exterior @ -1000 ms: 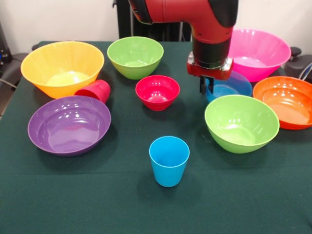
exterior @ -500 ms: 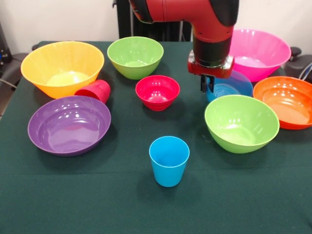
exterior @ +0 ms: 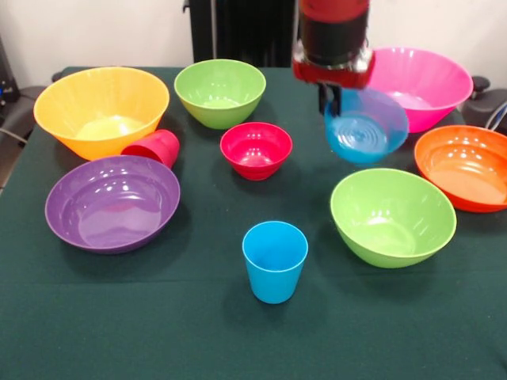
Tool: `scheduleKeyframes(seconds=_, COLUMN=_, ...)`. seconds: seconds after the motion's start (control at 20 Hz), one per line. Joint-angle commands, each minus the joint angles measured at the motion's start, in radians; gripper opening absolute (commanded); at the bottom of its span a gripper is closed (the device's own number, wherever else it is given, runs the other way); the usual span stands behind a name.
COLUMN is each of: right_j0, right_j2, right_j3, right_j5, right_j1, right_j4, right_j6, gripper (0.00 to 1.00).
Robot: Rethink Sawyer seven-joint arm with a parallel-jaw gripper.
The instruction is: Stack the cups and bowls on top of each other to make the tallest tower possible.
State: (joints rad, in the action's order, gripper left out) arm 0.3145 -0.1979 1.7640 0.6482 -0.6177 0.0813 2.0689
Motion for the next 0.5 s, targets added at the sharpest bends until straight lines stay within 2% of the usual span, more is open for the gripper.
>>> scheduleKeyframes(seconds=0.05, right_j0=0.061, right_j2=-0.104, right_j3=0.068, right_j5=0.213, right_j1=-0.155, right_j4=-0.002, right_j6=-0.121, gripper=0.0)
scheduleKeyframes(seconds=0.25, right_j0=0.076, right_j2=-0.093, right_j3=0.028, right_j5=0.288, right_j1=-0.162, right_j4=0.044, right_j6=-0.145, gripper=0.0)
scheduleKeyframes(seconds=0.5, right_j0=0.093, right_j2=-0.1, right_j3=-0.028, right_j5=0.317, right_j1=-0.115, right_j4=0.071, right_j6=-0.154, gripper=0.0)
